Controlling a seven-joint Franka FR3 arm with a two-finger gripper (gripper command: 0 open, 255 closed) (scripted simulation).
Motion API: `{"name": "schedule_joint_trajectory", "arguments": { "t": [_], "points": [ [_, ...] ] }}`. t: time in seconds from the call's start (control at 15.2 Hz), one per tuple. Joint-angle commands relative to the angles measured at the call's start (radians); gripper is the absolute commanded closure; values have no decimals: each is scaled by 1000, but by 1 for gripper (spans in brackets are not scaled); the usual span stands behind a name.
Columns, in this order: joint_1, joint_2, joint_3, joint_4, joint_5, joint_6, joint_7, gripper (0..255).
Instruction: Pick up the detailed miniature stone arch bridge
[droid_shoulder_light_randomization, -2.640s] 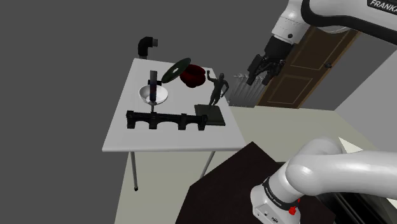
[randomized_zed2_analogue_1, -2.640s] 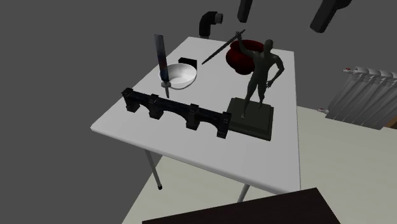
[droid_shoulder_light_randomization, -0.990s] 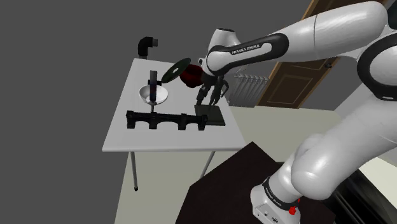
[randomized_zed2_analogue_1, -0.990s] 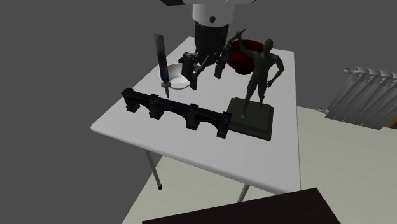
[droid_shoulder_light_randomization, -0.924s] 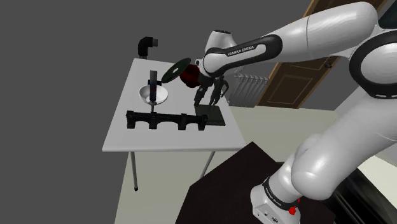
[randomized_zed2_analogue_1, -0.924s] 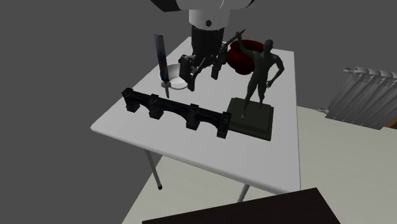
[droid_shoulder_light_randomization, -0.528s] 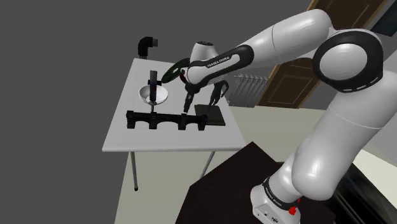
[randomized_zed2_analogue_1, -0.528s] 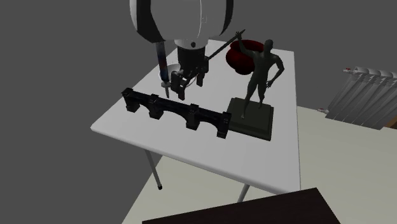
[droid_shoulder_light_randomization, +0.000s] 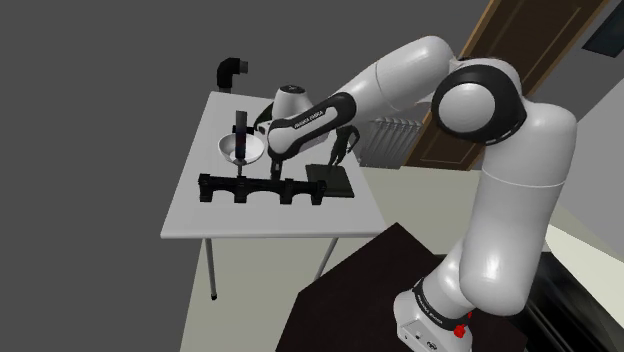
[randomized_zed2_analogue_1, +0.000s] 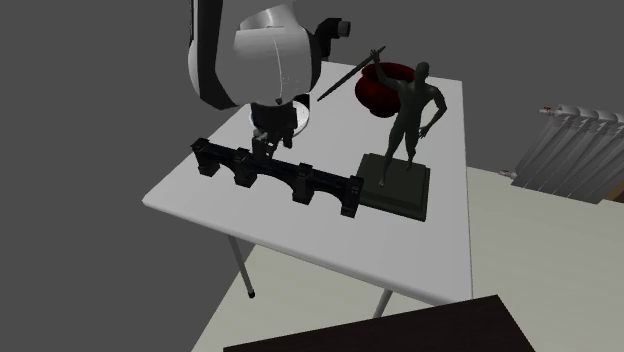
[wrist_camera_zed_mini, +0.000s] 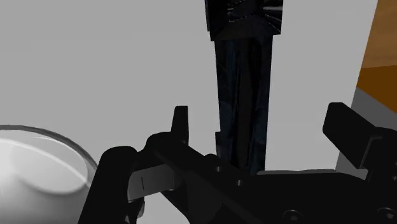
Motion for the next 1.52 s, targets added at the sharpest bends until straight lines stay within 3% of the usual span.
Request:
{"name": "schedule_joint_trajectory", "arguments": {
  "t": [0.0, 0.46, 0.53, 1.12, 1.45],
  "points": [
    [0, 33, 3, 17, -1, 17, -8, 0],
    [-2, 90, 5, 18, 3, 74, -11, 0],
    [-3, 91, 5, 20, 3, 73, -13, 255],
    [-2, 90, 5, 18, 3, 74, -11, 255],
    [0, 39, 3, 17, -1, 23, -8, 255]
  ]
}}
